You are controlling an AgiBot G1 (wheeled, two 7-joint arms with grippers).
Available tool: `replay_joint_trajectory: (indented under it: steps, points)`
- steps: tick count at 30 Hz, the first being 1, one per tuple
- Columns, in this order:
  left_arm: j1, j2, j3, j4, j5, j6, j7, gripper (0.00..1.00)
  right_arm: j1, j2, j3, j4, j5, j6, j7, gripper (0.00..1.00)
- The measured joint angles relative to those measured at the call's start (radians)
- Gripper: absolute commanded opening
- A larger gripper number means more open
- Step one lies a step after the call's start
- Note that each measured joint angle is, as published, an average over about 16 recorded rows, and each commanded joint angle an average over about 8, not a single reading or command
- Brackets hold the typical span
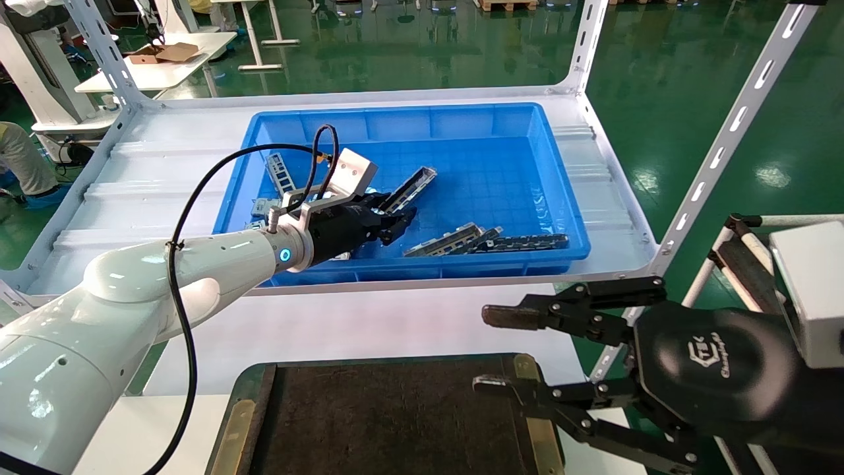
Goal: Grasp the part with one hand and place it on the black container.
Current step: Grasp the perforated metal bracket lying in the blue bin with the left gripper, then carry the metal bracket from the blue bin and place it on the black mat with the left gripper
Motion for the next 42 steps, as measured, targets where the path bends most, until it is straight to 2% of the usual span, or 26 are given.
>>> replay_joint_trajectory:
  steps: [12,19,30,42]
  points:
    - [-0.017,-0.002,0.041,-0.014,-0.076,-0.006,0.017,0.0,0.0,0.0,0.0,0.0,0.0,0.0,0.0,0.0]
    - [-0.047,-0.01,0.038,-0.021,-0.136,0.047,0.058,0.0,0.0,0.0,0.0,0.0,0.0,0.0,0.0,0.0]
    - [-0.072,-0.053,0.004,-0.005,-0.229,0.278,0.149,0.0,0.0,0.0,-0.001,0.0,0.0,0.0,0.0,0.0]
    - [-0.031,-0.14,-0.016,-0.021,-0.28,0.541,0.184,0.0,0.0,0.0,-0.001,0.0,0.001,0.0,0.0,0.0]
